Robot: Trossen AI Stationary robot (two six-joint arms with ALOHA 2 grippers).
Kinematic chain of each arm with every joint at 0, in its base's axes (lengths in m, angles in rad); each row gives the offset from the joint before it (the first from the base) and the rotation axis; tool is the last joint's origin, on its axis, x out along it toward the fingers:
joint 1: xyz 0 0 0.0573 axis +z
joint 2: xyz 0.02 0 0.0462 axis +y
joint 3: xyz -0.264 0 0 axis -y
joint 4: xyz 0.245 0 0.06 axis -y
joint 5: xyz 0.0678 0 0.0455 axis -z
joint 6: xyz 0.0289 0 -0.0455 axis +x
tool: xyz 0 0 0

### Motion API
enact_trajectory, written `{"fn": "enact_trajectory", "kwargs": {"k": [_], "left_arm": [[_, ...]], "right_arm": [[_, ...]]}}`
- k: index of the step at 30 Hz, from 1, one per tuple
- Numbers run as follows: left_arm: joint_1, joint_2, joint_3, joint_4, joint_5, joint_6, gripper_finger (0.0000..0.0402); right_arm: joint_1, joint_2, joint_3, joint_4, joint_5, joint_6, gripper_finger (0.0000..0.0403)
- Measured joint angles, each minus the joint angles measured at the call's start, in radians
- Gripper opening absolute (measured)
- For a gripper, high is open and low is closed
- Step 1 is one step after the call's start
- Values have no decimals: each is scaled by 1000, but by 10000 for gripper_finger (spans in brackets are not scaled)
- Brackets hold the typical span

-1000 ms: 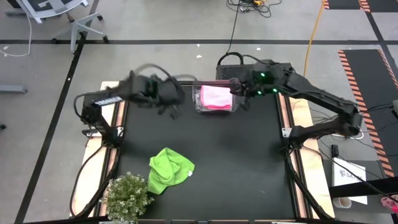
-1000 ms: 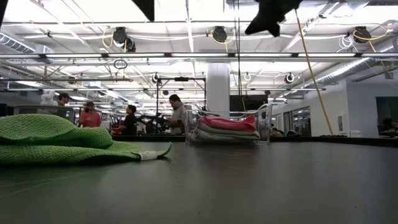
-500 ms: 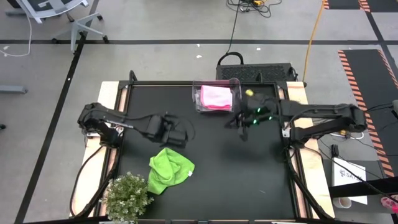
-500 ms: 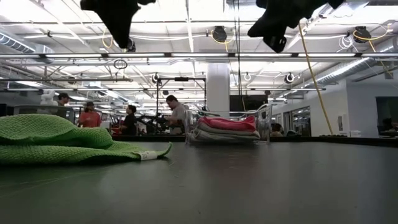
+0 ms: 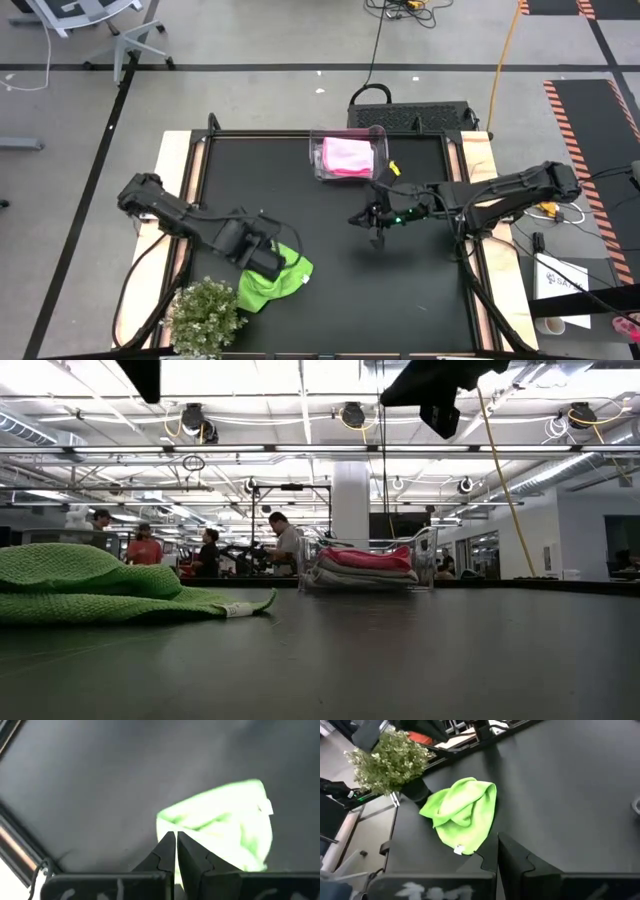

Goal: Fold microfiber towels
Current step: Fold the green microfiber cloth

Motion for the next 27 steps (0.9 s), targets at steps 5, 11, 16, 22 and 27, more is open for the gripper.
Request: {"fn": "enact_trajectory", "kwargs": {"k": [5,11,16,22,27], "left_arm": [[-64,4,-59,159,43,106,22],[-86,6,-249,478,212,127,51],[-83,6,-428,784,303,44,114],[-60,29,-536,890,439,-155,175],[-70,87,-541,875,443,-190,181]], "right_arm": [[32,0,0,-8,28,9,0],[72,0,0,-22,-5,-20,0],[103,-5,0,-43,-104,-18,0],[146,-10,1,-106,-106,-28,0],[150,-10,1,-113,-105,-7,0]]}}
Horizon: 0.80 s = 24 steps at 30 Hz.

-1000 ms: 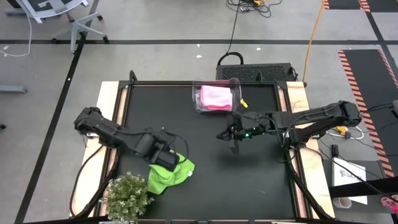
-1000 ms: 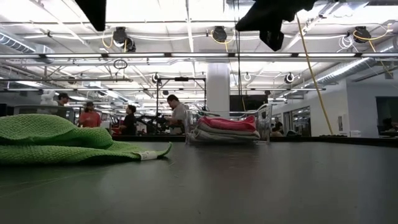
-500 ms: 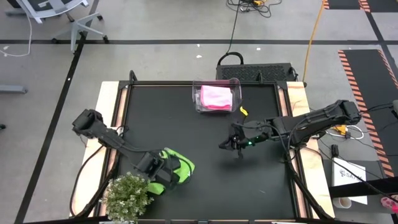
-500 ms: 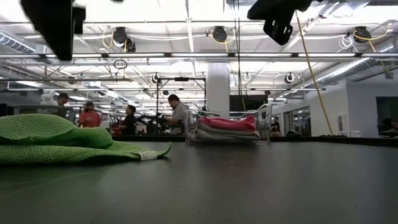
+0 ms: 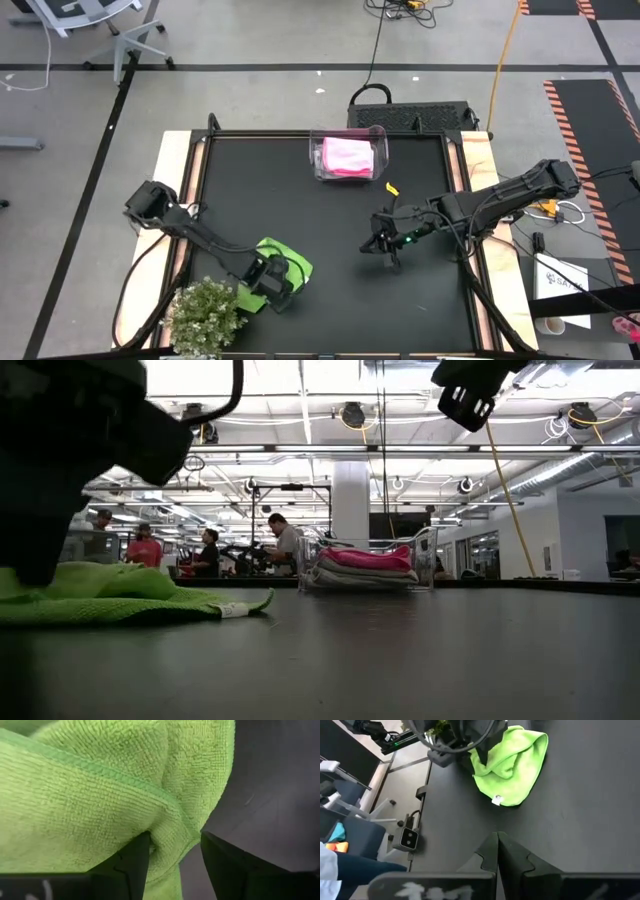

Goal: Fold microfiber towels
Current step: Fold the green microfiber cloth

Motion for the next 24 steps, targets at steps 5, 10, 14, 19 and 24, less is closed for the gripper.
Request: {"fn": "enact_trajectory", "kwargs": {"k": [5,10,14,19,24], "left_arm": [[-10,42,2,2,6,-14,182],[-4,40,8,-12,3,-9,167],[10,15,47,-97,-20,35,89],[21,-1,121,-179,-58,88,12],[42,0,254,-240,-119,160,4]], "right_arm": [[0,0,0,1,0,10,0],[-4,0,0,5,5,23,0],[-4,0,0,8,31,24,0],[-4,0,0,8,34,24,0],[-4,0,0,7,34,24,0]]}}
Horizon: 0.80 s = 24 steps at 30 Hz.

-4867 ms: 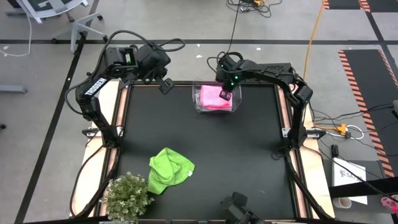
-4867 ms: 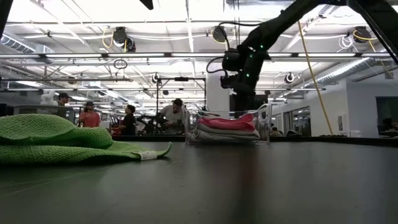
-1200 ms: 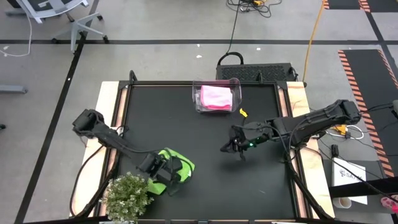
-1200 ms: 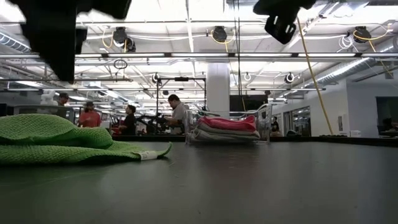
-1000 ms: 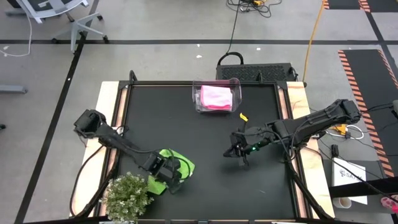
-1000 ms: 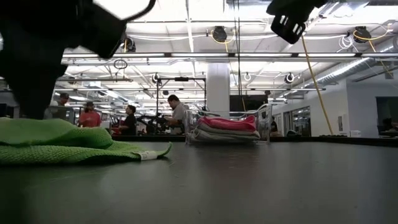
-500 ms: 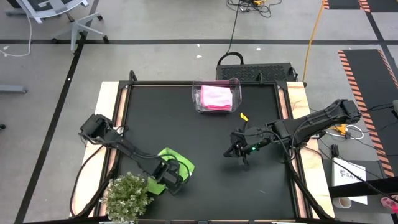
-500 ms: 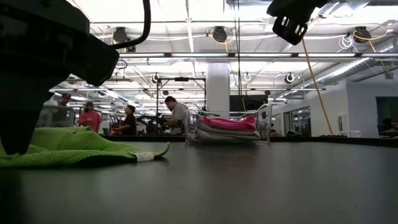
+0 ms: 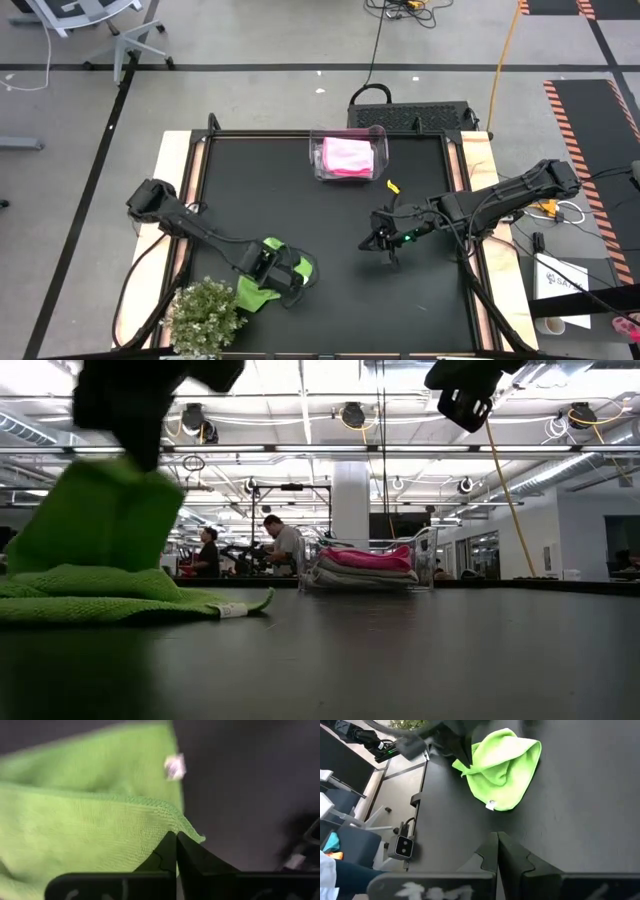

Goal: Fold microfiber towels
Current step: Fold the green microfiber cloth

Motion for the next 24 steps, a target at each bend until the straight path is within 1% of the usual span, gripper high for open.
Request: {"fn": "enact_trajectory", "kwargs": {"k": [8,13,15,18,21,24], "left_arm": [[36,0,252,-244,-218,104,3],[62,-1,374,-361,-337,146,3],[74,-1,408,-391,-357,170,2],[90,-2,442,-429,-361,203,2],[99,-2,472,-482,-356,225,2],[107,-2,477,-529,-339,229,2]], "right_arm": [[0,0,0,0,2,-9,0],[2,13,0,6,55,-28,0],[4,35,0,20,78,-25,0],[10,95,1,105,99,-37,0],[22,184,1,184,96,-56,0],[31,285,1,219,78,-50,0]]}}
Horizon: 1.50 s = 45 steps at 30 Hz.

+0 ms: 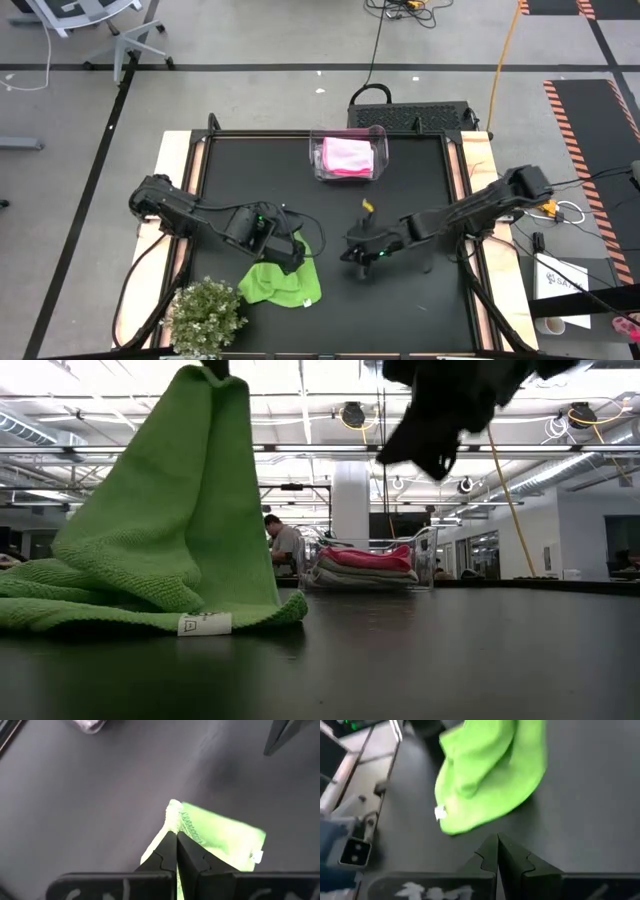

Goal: Fold microfiber towels
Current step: Fold the green microfiber cloth

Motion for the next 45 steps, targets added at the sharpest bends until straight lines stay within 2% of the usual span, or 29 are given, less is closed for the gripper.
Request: {"fn": "enact_trajectory", "kwargs": {"k": [4,8,16,23,28,35,40,42,45], "left_arm": [[2,0,0,-57,37,1,1],[2,0,0,-68,63,24,3],[-1,0,0,-75,113,78,3],[-11,-53,1,-78,113,76,2],[-18,-129,1,-58,101,43,3],[-23,-204,1,10,74,45,2],[-22,-208,1,13,71,49,2],[-22,-208,1,14,70,53,2],[-22,-208,1,14,70,60,2]], "right_arm": [[4,123,0,73,-99,43,2],[4,226,0,173,-217,79,25],[-22,384,0,434,-218,163,111],[-49,472,-1,515,-216,189,164],[-83,480,-1,558,-206,166,168],[-137,477,0,734,-188,163,163],[-143,478,14,733,-192,160,163],[-144,477,24,736,-235,157,163],[-148,459,27,725,-358,166,163]]}}
